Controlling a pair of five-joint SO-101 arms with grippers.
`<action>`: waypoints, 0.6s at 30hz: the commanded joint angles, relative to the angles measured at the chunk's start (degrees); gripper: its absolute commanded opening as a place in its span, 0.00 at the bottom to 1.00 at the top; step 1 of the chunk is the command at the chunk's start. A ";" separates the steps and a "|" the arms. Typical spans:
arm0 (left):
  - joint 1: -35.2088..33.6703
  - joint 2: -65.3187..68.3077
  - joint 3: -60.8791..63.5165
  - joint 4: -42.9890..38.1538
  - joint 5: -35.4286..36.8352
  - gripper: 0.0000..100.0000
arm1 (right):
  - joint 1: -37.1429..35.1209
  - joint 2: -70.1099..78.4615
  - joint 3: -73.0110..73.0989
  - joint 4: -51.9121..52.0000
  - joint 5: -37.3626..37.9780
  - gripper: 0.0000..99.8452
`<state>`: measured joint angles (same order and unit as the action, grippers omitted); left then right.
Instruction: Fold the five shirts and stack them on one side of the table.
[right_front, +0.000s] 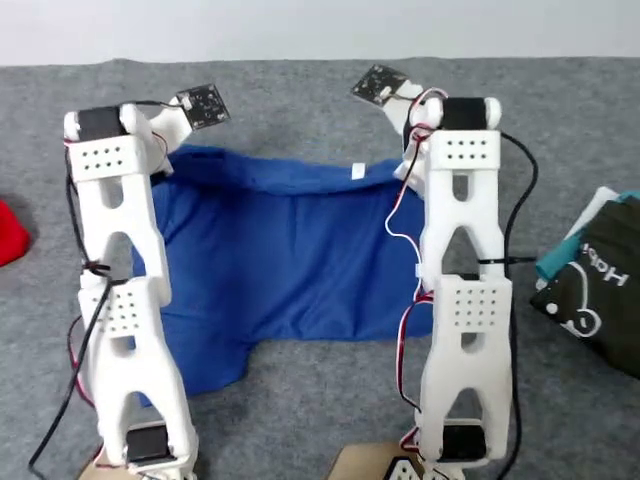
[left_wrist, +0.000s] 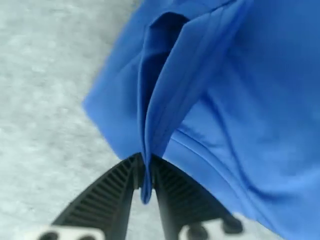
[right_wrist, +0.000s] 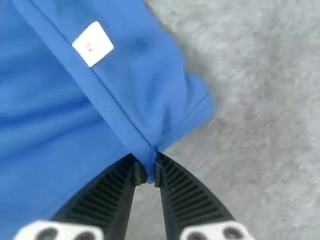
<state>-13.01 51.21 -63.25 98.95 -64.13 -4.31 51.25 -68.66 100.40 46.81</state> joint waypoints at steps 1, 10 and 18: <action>-0.26 -11.96 13.76 1.67 -2.81 0.00 | -0.57 -10.07 7.91 2.51 -1.14 0.01; -0.35 -26.20 38.81 1.67 -12.66 0.00 | -0.31 -21.41 31.30 2.42 -0.97 0.01; -1.49 -32.44 49.63 1.67 -14.77 0.00 | -0.66 -32.04 48.88 2.42 -0.97 0.01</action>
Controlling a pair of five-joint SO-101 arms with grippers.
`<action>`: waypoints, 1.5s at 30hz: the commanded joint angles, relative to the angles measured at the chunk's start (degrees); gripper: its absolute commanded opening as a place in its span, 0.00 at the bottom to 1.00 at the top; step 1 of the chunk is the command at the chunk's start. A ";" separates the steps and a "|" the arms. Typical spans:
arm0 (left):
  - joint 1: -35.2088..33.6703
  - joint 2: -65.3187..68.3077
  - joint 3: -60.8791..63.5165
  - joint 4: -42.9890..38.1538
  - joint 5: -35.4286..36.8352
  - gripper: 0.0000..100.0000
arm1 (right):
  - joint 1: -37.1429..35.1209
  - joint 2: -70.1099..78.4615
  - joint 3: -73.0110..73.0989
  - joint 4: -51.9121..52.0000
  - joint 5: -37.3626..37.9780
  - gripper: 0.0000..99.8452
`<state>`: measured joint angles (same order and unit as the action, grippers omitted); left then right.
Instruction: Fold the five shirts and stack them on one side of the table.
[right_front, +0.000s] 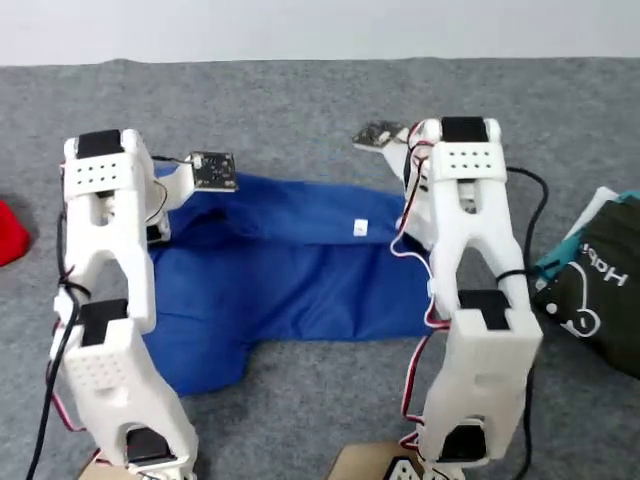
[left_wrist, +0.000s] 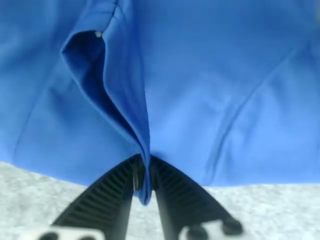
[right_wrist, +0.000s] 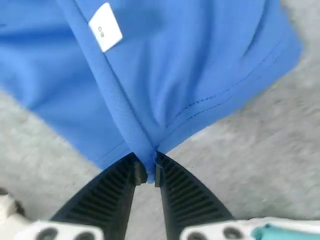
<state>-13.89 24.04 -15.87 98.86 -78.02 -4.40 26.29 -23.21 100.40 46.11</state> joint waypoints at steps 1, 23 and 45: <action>-0.62 -6.15 3.82 1.76 -0.88 0.00 | -0.57 -8.22 5.10 2.42 -0.26 0.01; -4.75 -29.19 31.52 1.76 -8.53 0.00 | -0.13 -19.12 35.87 -7.96 -0.09 0.01; -10.90 -42.64 50.07 1.85 -15.21 0.00 | -0.48 -18.68 36.48 -10.95 -0.53 0.01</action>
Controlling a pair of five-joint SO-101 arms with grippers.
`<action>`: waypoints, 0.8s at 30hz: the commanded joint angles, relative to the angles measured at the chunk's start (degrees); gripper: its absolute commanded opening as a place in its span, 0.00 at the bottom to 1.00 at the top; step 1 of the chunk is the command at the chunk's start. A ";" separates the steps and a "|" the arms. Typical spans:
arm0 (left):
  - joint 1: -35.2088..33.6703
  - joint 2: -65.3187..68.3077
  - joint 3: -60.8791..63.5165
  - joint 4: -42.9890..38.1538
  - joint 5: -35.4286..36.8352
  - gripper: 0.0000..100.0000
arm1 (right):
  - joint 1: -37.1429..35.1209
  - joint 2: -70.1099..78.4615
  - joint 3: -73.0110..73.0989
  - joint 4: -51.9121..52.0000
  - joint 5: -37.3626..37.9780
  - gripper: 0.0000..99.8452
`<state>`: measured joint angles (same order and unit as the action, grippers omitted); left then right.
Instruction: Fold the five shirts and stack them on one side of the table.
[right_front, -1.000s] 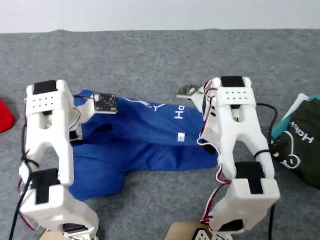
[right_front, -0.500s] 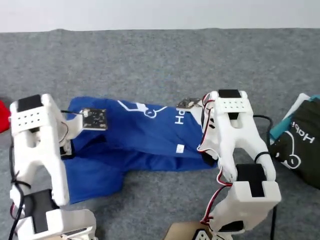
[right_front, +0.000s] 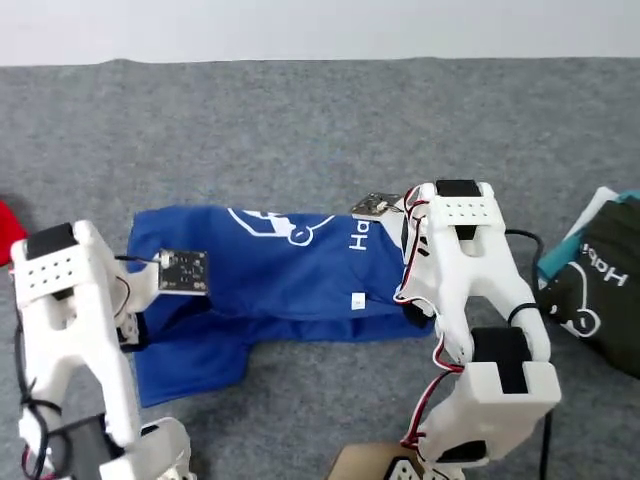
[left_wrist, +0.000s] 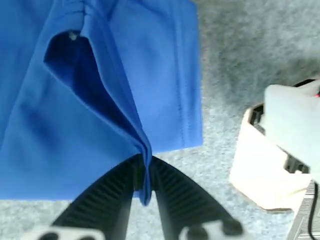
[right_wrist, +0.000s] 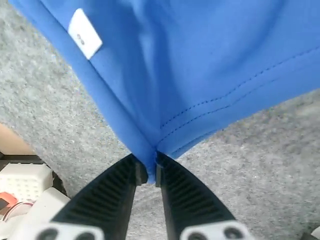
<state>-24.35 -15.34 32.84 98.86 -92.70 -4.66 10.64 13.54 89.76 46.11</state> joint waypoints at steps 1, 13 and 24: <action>-0.44 -3.78 2.33 1.85 -0.53 0.00 | -0.22 -3.03 -0.26 -0.31 -0.53 0.01; -0.62 -4.84 8.31 1.85 -0.53 0.00 | -0.22 -3.03 -0.26 -0.22 -0.53 0.01; -1.76 -4.66 7.96 1.49 -1.14 0.10 | 0.04 -3.03 -0.35 1.71 -0.53 0.13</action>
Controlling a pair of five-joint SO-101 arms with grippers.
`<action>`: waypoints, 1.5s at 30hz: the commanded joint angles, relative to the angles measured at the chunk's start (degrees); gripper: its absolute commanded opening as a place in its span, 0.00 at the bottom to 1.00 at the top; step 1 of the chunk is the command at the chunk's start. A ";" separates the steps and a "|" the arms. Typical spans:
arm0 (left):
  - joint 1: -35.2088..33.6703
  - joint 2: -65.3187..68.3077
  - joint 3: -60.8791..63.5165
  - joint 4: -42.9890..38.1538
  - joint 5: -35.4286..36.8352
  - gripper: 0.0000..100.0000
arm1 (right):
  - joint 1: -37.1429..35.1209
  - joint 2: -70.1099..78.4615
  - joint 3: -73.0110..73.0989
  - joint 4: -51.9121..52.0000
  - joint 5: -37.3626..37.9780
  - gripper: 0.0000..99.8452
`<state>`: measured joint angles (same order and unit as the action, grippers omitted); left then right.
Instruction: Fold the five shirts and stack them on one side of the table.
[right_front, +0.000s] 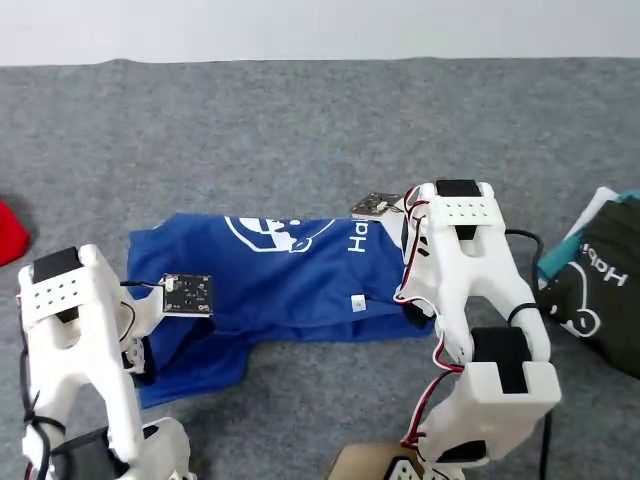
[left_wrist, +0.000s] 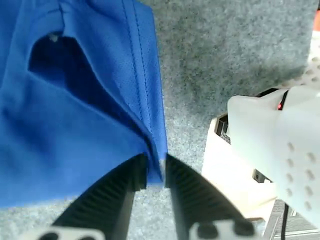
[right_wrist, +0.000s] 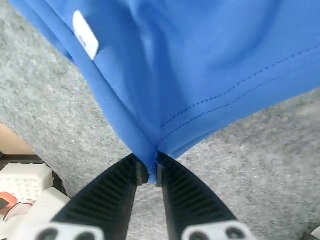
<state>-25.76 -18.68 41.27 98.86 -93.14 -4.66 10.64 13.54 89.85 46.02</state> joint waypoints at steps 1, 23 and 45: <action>-0.26 -1.32 -0.48 1.49 -0.79 0.10 | 0.04 -3.12 -0.44 2.15 -0.44 0.18; 0.70 -1.32 -0.57 -0.53 -5.71 0.12 | -0.48 -3.56 -20.22 12.70 0.79 0.41; 0.88 -1.85 -0.57 -24.09 17.05 0.00 | -6.11 13.23 -23.12 -15.96 -10.81 0.07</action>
<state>-25.23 -18.68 41.27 79.78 -82.24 -10.37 24.44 -6.68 77.98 36.79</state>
